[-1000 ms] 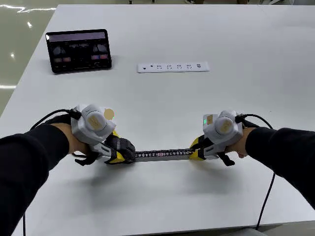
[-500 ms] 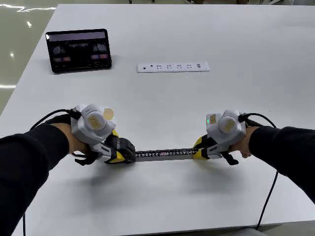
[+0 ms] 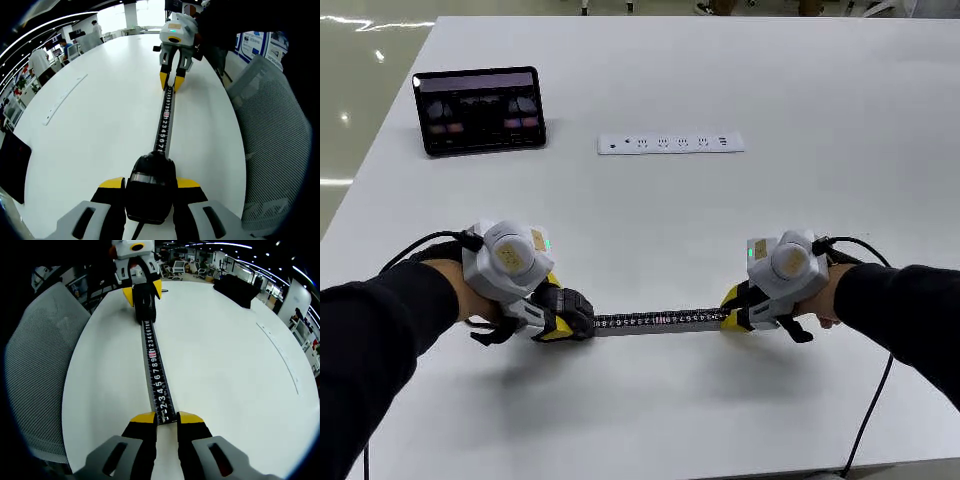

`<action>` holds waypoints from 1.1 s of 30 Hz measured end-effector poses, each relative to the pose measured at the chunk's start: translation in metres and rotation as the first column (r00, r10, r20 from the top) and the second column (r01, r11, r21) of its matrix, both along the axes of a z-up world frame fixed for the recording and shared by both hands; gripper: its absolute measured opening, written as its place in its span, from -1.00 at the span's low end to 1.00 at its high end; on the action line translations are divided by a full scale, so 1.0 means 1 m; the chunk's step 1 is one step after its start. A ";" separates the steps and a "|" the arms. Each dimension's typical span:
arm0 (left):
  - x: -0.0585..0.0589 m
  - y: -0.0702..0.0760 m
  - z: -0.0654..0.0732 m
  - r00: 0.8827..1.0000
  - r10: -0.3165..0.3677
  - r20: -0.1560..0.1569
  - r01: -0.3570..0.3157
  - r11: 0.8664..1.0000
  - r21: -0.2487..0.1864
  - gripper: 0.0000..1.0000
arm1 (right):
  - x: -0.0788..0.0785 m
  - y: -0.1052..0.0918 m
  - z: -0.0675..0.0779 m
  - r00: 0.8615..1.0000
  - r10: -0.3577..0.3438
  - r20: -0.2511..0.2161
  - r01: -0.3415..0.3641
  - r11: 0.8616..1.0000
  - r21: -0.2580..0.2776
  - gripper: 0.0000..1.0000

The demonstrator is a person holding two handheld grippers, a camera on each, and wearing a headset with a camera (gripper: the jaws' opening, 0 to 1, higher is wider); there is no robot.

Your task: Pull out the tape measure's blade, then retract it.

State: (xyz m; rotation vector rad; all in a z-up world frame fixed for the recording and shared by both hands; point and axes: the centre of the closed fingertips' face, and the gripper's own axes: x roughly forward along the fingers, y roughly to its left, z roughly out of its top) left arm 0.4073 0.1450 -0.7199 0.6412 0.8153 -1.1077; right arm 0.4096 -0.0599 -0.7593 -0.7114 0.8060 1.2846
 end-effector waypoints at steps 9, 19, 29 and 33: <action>0.000 0.000 0.000 1.000 0.000 0.000 0.000 1.000 0.001 -0.35 | 0.000 -0.009 0.000 1.000 -0.018 0.000 0.018 1.000 0.004 -0.79; 0.000 -0.001 0.001 1.000 0.000 0.000 0.000 1.000 0.001 -0.35 | 0.001 -0.021 0.001 1.000 -0.028 -0.001 0.028 1.000 -0.004 -0.79; 0.001 -0.001 0.000 1.000 0.001 0.001 -0.001 1.000 0.003 -0.35 | 0.002 -0.030 0.000 0.999 -0.036 0.000 0.036 0.999 -0.011 -0.79; -0.001 -0.001 0.000 1.000 0.002 0.002 -0.002 1.000 0.003 -0.35 | 0.001 -0.034 -0.001 0.999 -0.041 0.001 0.041 0.999 -0.013 -0.79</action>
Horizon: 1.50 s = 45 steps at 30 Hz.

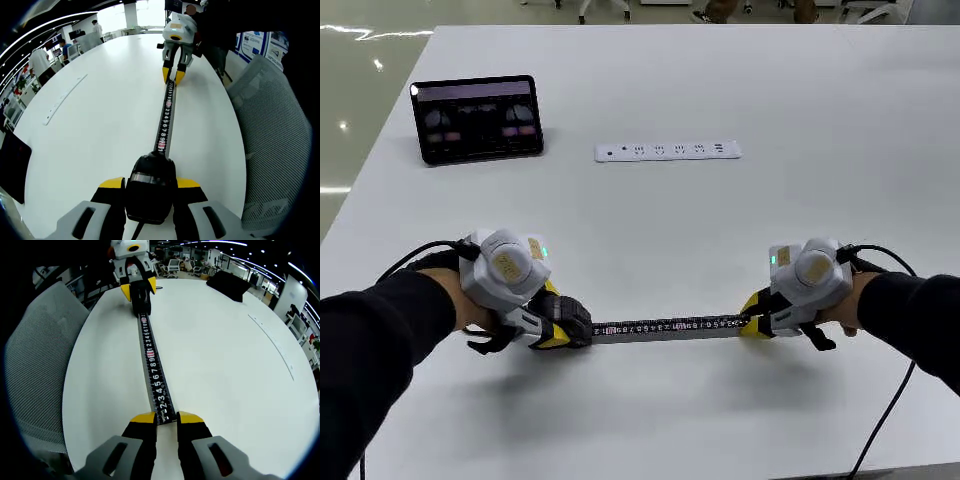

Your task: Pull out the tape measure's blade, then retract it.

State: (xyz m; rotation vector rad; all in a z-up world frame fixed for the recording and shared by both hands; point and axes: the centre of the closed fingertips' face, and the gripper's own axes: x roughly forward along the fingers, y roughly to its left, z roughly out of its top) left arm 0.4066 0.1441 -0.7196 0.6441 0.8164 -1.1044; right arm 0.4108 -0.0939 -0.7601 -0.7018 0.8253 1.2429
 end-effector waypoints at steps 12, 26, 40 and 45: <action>0.000 0.000 0.000 1.000 0.002 0.001 -0.002 1.000 0.001 -0.35 | 0.000 -0.009 0.000 1.000 -0.006 -0.011 0.006 1.000 -0.010 -0.79; 0.002 0.000 -0.001 1.000 0.006 0.003 -0.006 1.000 0.002 -0.35 | 0.001 -0.018 0.001 1.000 -0.021 -0.012 0.021 1.000 -0.015 -0.79; 0.001 0.000 0.000 1.000 0.009 0.003 -0.009 1.000 0.000 -0.35 | -0.002 -0.015 0.002 0.999 -0.034 -0.023 0.033 0.999 -0.010 -0.78; 0.000 -0.001 0.001 1.000 0.011 0.003 -0.011 1.000 -0.002 -0.34 | -0.001 -0.016 0.002 0.999 -0.033 -0.026 0.032 0.999 -0.008 -0.78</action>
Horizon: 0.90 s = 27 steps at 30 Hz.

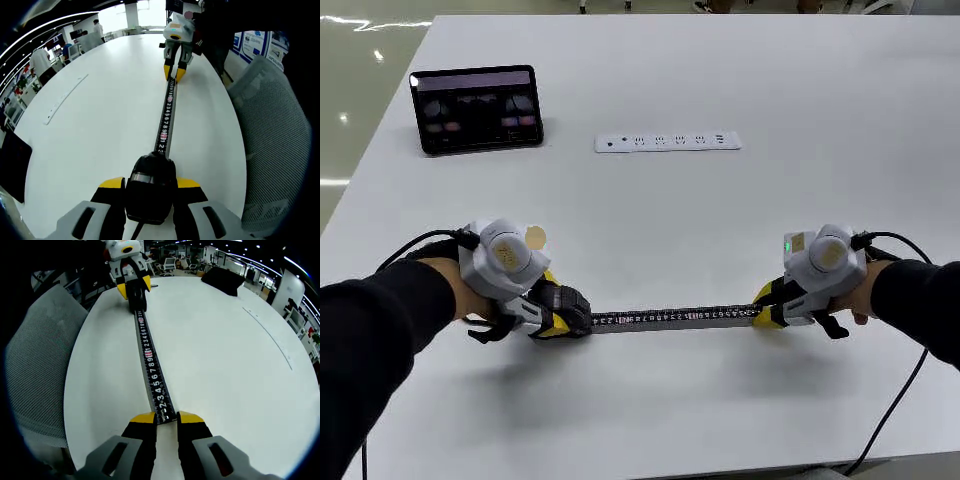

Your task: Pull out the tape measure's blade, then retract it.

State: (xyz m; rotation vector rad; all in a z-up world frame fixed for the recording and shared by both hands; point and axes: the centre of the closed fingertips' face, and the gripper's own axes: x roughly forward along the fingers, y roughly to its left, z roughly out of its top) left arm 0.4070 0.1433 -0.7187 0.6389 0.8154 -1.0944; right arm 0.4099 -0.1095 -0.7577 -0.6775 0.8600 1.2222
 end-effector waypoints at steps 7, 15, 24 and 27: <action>-0.001 0.000 0.000 1.000 0.005 -0.002 -0.005 1.000 -0.008 -0.34 | -0.001 0.001 0.001 1.000 0.002 0.001 -0.002 1.000 0.001 -0.78; 0.000 0.000 0.001 1.000 0.023 0.001 -0.023 0.999 -0.028 -0.33 | 0.000 0.001 0.001 0.999 0.035 0.021 -0.035 0.999 -0.025 -0.77; 0.005 0.004 0.002 0.998 0.058 0.037 -0.057 0.998 -0.019 -0.30 | 0.002 -0.003 0.002 0.998 -0.052 0.022 0.053 0.998 -0.015 -0.72; 0.013 0.014 0.004 0.990 0.132 0.041 -0.131 0.991 -0.017 -0.13 | -0.002 -0.005 0.002 0.998 -0.055 0.027 0.056 0.998 -0.013 -0.73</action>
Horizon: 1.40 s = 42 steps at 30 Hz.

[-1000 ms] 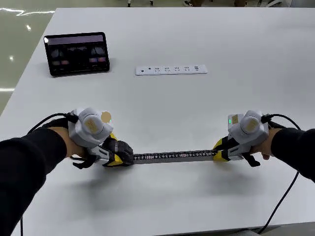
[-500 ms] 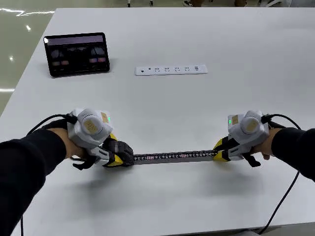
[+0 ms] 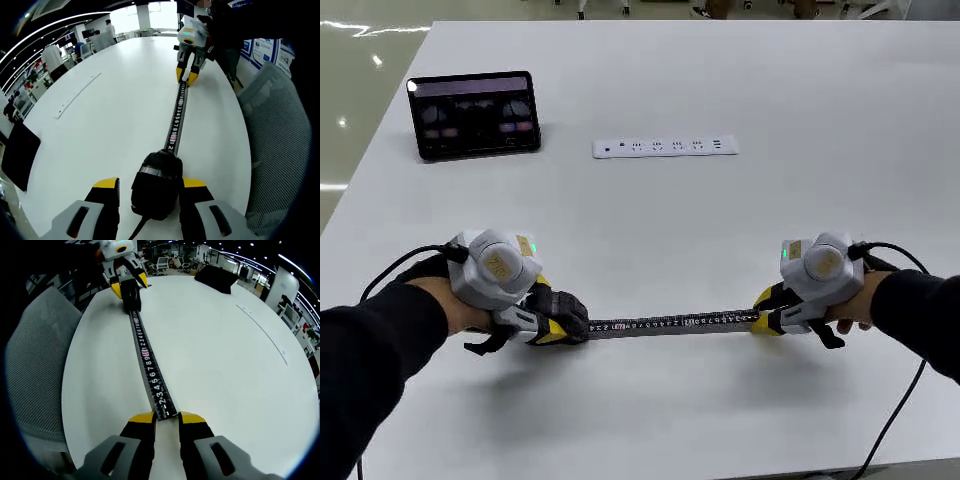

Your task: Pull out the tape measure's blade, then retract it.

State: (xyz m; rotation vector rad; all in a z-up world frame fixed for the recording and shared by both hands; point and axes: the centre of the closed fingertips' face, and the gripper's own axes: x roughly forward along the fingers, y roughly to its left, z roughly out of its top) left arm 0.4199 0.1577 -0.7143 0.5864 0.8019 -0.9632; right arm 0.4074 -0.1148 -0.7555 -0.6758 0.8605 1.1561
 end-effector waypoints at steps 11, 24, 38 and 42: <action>-0.008 0.024 0.011 0.979 0.190 -0.069 -0.198 0.972 -0.127 0.37 | -0.016 -0.018 0.007 0.998 -0.066 0.014 0.065 0.997 0.028 -0.46; -0.042 0.060 0.015 0.915 0.399 -0.064 -0.401 0.878 -0.261 0.99 | -0.033 -0.034 0.031 0.946 -0.316 0.075 0.301 0.939 0.165 -0.02; -0.072 0.116 0.038 0.835 0.549 -0.033 -0.521 0.771 -0.367 1.00 | -0.068 -0.062 0.052 0.904 -0.410 0.123 0.379 0.899 0.219 0.39; -0.083 0.126 0.044 0.830 0.558 -0.005 -0.518 0.767 -0.377 1.00 | -0.078 -0.077 0.051 0.893 -0.426 0.147 0.394 0.896 0.203 0.40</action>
